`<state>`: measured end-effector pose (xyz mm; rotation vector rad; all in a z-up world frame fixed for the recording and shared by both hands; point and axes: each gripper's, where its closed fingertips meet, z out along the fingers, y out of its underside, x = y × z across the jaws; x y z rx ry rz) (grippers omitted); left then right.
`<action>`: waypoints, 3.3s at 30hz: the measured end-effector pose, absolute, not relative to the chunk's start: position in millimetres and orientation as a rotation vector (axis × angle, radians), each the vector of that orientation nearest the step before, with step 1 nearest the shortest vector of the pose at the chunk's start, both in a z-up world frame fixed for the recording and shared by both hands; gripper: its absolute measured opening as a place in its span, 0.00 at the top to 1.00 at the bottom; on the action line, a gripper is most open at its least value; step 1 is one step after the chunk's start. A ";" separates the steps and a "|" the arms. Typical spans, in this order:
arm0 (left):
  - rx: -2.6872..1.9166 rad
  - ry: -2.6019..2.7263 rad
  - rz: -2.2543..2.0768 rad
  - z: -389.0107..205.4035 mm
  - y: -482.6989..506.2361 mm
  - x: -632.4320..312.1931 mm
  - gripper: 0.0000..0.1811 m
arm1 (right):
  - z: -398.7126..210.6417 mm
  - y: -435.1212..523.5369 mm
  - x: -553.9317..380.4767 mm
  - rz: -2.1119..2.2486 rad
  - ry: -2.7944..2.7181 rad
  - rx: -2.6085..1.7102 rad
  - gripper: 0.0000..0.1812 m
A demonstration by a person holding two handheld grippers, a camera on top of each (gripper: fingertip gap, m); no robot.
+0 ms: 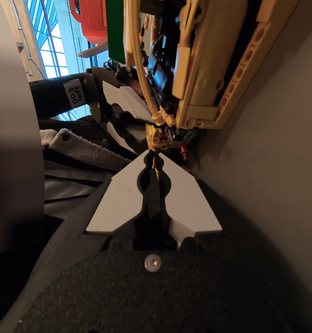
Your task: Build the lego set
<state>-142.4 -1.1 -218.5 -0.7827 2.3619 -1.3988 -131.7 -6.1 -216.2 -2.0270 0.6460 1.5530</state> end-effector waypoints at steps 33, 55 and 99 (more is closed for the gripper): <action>-0.888 2.346 -1.481 -214.1 0.6 -139.1 0.83 | -216.7 -19.0 -144.5 1.520 0.527 -2.115 1.00; -0.560 2.432 -1.374 -216.8 5.1 -161.6 0.72 | -219.9 -14.7 -152.1 1.077 0.722 -2.051 0.96; -1.546 1.801 -1.093 -201.8 35.3 -174.1 0.66 | -212.0 7.2 -172.1 1.063 0.245 -2.190 0.88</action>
